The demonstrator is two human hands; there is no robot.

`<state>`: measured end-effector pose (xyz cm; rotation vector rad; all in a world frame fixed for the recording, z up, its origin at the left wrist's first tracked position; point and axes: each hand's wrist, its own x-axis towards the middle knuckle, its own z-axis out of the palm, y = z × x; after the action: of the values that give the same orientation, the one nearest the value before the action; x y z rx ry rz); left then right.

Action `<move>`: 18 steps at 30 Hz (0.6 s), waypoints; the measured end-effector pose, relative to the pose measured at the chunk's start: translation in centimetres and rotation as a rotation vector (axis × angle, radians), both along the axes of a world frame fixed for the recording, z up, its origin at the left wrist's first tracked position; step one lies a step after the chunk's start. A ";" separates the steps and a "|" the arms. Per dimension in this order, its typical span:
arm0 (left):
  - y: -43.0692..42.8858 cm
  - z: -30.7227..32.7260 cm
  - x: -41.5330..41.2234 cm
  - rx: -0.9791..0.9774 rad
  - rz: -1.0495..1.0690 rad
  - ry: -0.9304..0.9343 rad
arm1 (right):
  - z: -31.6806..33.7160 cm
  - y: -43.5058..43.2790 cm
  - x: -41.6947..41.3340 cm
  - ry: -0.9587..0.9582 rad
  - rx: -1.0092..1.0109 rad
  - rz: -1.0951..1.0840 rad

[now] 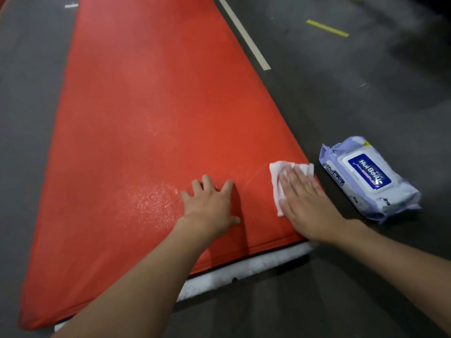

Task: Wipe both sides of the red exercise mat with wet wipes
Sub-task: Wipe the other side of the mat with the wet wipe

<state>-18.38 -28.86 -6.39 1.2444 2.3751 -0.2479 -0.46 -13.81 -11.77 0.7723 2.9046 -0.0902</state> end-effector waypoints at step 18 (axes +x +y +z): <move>4.0 -1.4 -3.1 0.076 0.122 -0.130 | -0.7 4.4 -6.0 -0.003 -0.008 -0.091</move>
<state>-21.49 -24.88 -7.76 1.1081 2.3559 -0.0378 -6.49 -9.43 -12.47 0.9020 2.8646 -0.1093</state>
